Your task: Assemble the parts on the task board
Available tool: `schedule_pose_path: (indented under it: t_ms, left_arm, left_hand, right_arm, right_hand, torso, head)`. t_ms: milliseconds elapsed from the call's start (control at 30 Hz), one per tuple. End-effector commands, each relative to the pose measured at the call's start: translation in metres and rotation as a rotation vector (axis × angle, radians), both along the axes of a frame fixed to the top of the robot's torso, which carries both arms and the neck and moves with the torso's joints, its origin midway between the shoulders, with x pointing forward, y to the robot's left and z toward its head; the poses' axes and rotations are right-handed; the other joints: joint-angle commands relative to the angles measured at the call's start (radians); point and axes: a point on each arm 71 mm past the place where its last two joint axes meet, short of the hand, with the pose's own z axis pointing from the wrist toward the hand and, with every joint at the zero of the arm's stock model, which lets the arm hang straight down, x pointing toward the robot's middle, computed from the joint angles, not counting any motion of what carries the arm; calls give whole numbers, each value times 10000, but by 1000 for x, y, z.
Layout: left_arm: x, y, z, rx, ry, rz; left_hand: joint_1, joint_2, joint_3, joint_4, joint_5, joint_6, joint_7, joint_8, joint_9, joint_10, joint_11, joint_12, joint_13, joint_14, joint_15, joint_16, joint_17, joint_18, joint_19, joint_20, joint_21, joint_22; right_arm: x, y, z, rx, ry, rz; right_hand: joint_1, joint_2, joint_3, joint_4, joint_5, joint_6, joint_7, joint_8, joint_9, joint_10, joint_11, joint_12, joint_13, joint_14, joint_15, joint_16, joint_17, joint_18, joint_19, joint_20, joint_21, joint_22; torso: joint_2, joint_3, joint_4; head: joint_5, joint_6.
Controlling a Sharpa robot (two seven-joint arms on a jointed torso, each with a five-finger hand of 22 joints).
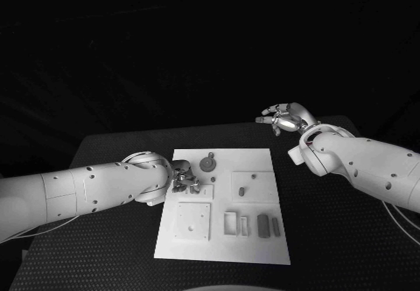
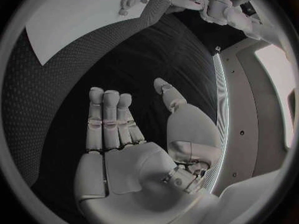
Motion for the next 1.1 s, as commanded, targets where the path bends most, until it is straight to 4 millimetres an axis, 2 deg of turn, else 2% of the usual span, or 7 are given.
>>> schedule_pose_path:
  t_ms: [33, 400, 633, 900, 1100]
  left_arm:
    - [-2, -2, -2, 1, 76, -169]
    - [-1, 3, -3, 109, 107, -84]
    - [-2, 4, -3, 142, 150, -117]
    - [-2, 1, -4, 118, 242, -209]
    - [-2, 0, -4, 101, 298, -234]
  left_hand:
    - [-21, 107, 50, -16, 17, 1534, -859, 44, 5, -136, -191, 46, -19, 3, -46, 63, -18, -56, 76, -1320, -67, 6]
    - [-7, 110, 66, -22, 21, 1536, -859, 38, 9, -138, -193, 49, -27, 1, -44, 67, -24, -55, 74, -1321, -72, 9]
    - [13, 156, 121, -34, 156, 1561, -861, 22, 32, -149, -193, 52, -71, -9, -4, 86, -53, -68, 36, -1305, -88, 33]
    - [-8, 152, 116, -32, 189, 1578, -862, 20, 43, -146, -193, 60, -86, -10, 8, 97, -64, -74, 31, -1297, -87, 46]
    - [-230, 265, 65, -21, 319, 1652, -875, 16, 84, -137, -205, 103, -138, -3, 31, 147, -100, -87, 23, -1276, -92, 85]
  right_arm:
    - [0, 2, 0, -8, 36, 163]
    - [0, 1, 0, -13, 41, 149]
    - [0, 1, 0, -17, 61, 153]
    - [0, 2, -1, -14, 70, 170]
    - [0, 2, -1, -15, 77, 165]
  right_hand:
    - [8, 110, 4, -28, 44, 296, 237, 53, -10, -1298, 148, 56, -20, -68, 3, 62, -18, 296, -30, 29, -43, 10]
    - [5, 116, 3, -27, 43, 297, 236, 55, -13, -1299, 149, 65, -32, -69, 4, 69, -24, 296, -28, 30, -45, 14]
    - [4, 117, 3, -27, 42, 297, 237, 56, -15, -1301, 148, 69, -37, -71, 4, 72, -26, 296, -28, 31, -46, 16]
    - [3, 121, 3, -27, 40, 298, 237, 57, -17, -1303, 148, 75, -46, -73, 4, 76, -30, 296, -27, 31, -48, 18]
    - [2, 124, 3, -26, 40, 298, 237, 58, -19, -1304, 149, 79, -52, -74, 4, 79, -33, 296, -27, 32, -49, 19]
  torso:
    - [-1, 3, 3]
    - [3, -5, 7]
    - [2, -17, 15]
    - [-2, -2, 7]
    - [-2, 5, -4]
  head:
    - [-12, -17]
    - [6, -42]
    - [-10, -70]
    - [22, -90]
    - [45, -93]
